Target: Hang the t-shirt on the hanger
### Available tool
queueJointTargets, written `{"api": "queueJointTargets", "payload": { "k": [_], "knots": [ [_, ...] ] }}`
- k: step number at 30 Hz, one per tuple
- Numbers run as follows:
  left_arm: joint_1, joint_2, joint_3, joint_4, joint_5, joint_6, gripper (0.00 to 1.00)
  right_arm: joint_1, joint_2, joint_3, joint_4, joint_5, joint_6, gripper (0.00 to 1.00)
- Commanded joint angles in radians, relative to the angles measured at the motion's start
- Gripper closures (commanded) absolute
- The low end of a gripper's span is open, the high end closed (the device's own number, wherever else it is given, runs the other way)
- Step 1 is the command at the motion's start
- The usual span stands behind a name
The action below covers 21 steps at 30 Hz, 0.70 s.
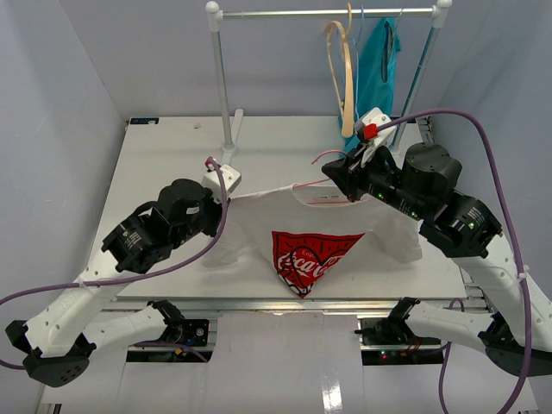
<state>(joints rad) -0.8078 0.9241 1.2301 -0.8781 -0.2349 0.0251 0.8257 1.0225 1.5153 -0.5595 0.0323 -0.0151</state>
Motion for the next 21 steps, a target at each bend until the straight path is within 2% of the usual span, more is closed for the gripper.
{"api": "queueJointTargets", "payload": {
  "k": [1, 2, 8, 14, 15, 16, 21],
  "knots": [
    [0.001, 0.02, 0.013, -0.071, -0.096, -0.043, 1.0, -0.004, -0.028, 0.07, 0.062, 0.057, -0.023, 0.92],
    [0.001, 0.022, 0.016, -0.073, -0.098, -0.053, 1.0, -0.005, -0.029, 0.068, 0.062, 0.058, -0.023, 0.92],
    [0.001, 0.016, 0.051, -0.078, -0.035, -0.059, 0.74, -0.005, -0.027, 0.052, 0.063, 0.042, -0.025, 0.92],
    [0.001, -0.044, 0.093, 0.001, 0.207, 0.017, 0.48, -0.005, -0.015, 0.035, 0.064, -0.031, -0.019, 0.92],
    [0.001, -0.045, 0.108, 0.011, 0.231, 0.023, 0.48, -0.005, -0.011, 0.032, 0.062, -0.061, -0.019, 0.92],
    [0.001, -0.047, 0.135, 0.029, 0.283, 0.036, 0.41, -0.004, -0.002, 0.027, 0.06, -0.102, -0.02, 0.92],
    [0.001, 0.004, 0.196, 0.103, 0.514, 0.087, 0.35, -0.003, 0.021, -0.03, 0.11, -0.254, -0.018, 0.92]
  ]
}}
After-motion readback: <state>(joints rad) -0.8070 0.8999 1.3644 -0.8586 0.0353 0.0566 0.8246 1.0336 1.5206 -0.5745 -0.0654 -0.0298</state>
